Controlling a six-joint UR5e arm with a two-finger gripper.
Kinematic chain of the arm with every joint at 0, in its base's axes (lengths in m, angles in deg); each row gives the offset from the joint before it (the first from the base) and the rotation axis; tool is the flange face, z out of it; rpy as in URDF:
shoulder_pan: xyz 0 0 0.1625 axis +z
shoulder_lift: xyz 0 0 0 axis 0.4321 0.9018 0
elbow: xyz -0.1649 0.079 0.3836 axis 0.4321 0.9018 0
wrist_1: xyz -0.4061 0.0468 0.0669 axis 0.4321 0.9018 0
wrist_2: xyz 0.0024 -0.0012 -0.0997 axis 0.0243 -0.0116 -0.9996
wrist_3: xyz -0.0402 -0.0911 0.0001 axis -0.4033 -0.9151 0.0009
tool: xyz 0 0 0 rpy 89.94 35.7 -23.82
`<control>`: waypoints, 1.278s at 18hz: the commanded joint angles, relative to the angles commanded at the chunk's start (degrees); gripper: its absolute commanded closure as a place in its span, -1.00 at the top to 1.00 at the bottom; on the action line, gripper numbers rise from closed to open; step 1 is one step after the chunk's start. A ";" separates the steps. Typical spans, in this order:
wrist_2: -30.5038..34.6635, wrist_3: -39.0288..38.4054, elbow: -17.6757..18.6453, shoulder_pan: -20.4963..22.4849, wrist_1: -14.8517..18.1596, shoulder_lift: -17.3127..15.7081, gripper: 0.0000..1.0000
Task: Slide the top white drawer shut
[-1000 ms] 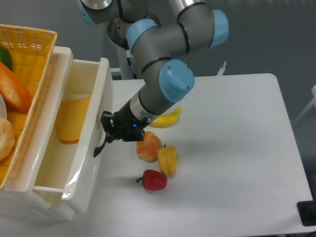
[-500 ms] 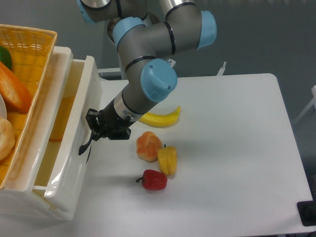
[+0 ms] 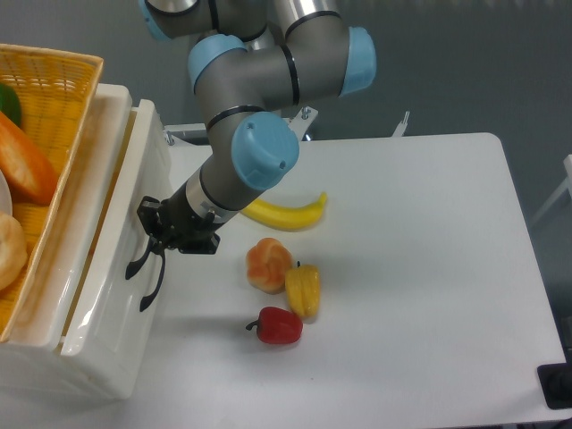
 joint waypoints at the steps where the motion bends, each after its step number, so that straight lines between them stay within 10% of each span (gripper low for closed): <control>1: -0.09 0.00 0.00 -0.09 0.00 -0.09 -0.95; 23: 0.26 -0.70 -0.44 0.79 -2.55 0.35 -0.74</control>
